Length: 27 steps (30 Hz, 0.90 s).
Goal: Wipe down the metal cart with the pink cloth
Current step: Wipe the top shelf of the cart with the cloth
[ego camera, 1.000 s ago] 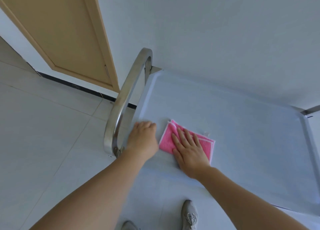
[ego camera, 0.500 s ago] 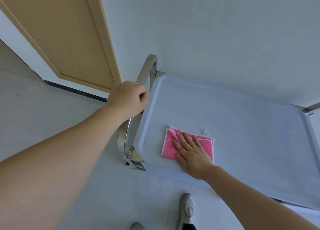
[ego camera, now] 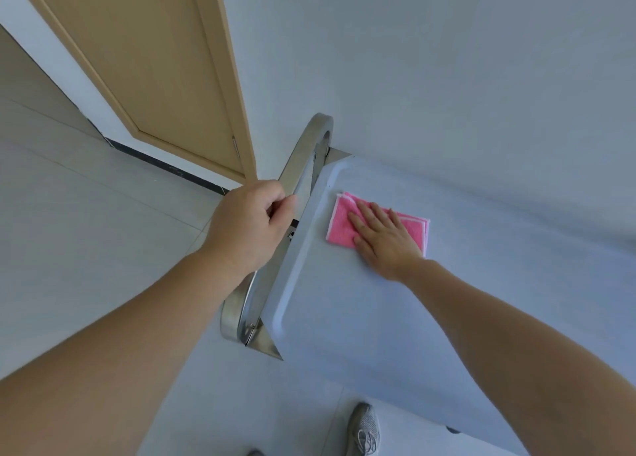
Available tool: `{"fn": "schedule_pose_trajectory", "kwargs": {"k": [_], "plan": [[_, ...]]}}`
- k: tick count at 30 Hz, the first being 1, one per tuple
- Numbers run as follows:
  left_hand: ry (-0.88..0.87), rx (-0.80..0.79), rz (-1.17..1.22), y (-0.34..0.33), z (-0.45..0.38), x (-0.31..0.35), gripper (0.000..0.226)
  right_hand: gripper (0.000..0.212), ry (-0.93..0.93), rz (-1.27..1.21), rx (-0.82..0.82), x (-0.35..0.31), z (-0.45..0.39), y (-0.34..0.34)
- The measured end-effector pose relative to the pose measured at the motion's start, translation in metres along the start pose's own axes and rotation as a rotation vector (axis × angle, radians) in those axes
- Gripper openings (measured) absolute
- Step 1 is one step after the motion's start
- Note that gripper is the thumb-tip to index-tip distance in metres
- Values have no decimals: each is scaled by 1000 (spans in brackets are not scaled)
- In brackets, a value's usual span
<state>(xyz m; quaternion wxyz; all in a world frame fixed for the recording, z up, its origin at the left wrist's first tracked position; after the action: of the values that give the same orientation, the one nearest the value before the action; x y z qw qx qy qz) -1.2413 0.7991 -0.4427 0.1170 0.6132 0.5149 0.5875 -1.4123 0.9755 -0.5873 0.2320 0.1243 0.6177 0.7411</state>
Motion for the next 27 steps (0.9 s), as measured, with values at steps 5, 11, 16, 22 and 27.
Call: {"fn": "schedule_pose_trajectory", "kwargs": {"k": [5,11,16,22,27], "plan": [[6,29,53,-5,-1,-3,38,58,-123,-32,34,29,-53,11],[-1,16,90,-5,-3,-4,38,58,-241,-62,78,30,-91,18],[-8,7,67,-4,-2,-4,37,60,-177,-48,70,5,-101,17],[-33,-3,44,-4,-4,-2,36,62,-65,-100,49,-51,-77,5],[-47,-10,13,-5,-5,-1,37,60,18,-143,1,-101,-21,-9]]}}
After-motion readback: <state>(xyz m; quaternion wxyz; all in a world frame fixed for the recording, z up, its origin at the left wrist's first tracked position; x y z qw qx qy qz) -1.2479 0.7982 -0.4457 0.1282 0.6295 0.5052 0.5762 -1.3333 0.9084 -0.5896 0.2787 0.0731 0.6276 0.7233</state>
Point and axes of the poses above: each hand's wrist, its own z-axis away from the middle knuckle, its own y-axis out of the back of the hand, x = y × z, the point moved 3 cm from there along -z, towards the middle knuckle
